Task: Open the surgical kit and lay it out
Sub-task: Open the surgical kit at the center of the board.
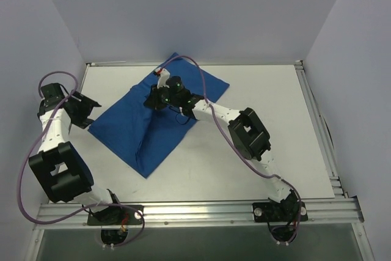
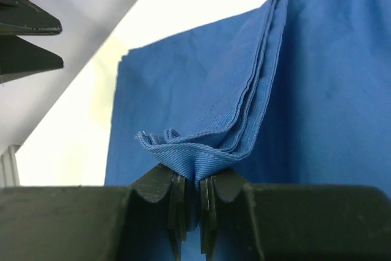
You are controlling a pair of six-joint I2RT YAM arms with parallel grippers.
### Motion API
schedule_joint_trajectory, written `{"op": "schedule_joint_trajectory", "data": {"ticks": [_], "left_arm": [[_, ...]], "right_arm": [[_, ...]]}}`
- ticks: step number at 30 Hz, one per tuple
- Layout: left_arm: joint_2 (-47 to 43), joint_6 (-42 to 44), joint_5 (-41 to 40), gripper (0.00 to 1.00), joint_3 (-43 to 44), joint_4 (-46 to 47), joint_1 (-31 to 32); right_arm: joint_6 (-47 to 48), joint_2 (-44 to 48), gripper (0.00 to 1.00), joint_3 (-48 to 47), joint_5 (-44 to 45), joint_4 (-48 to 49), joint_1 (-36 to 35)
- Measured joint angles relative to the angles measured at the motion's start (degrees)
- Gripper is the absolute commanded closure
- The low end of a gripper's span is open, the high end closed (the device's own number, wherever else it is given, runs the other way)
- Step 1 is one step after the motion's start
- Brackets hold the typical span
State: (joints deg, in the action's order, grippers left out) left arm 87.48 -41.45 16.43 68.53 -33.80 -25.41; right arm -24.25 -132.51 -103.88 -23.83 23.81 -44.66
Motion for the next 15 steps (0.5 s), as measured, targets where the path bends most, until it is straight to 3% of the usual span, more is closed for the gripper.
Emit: {"op": "schedule_joint_trajectory", "data": {"ticks": [15], "left_arm": [[1.9,-4.1,-2.3,0.24,-4.0,-0.3,-1.1]], "right_arm": [[6.0,1.8,1.0,-2.3,5.4,-12.7,0.0]]}}
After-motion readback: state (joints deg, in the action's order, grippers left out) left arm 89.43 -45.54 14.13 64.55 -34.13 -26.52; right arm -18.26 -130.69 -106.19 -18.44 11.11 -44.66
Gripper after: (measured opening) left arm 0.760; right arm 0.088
